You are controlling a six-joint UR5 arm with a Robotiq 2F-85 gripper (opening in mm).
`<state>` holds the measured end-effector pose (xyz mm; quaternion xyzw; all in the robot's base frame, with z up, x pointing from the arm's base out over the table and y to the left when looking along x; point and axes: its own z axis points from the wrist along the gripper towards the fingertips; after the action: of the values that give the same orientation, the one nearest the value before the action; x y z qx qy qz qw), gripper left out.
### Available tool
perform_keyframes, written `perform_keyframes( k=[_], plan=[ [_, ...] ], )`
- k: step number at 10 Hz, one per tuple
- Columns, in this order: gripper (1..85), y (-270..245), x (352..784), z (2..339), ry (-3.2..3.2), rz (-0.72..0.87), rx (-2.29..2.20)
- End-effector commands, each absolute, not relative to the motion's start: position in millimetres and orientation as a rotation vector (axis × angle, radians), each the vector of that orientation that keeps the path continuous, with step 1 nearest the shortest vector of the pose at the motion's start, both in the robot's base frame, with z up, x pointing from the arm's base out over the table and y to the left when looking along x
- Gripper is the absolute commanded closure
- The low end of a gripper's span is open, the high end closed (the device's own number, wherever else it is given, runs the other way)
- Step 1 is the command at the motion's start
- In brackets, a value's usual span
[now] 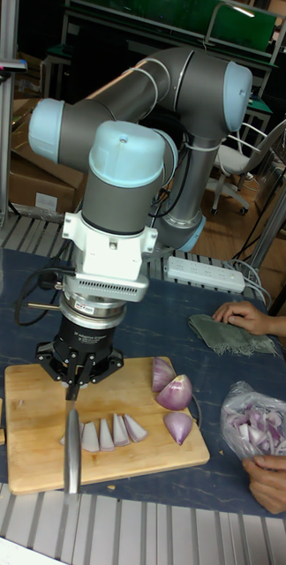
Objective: Chop the onions
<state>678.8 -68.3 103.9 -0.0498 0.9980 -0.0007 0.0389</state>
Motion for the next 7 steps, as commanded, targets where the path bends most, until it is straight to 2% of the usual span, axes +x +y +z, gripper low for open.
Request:
perform_keyframes(
  k=[1,7],
  plan=[
    [84.7,-51.7,683.4,101.4,3.049,0.06,-0.039],
    [84.7,-54.3,693.7,96.6,3.017,0.044,0.21]
  ],
)
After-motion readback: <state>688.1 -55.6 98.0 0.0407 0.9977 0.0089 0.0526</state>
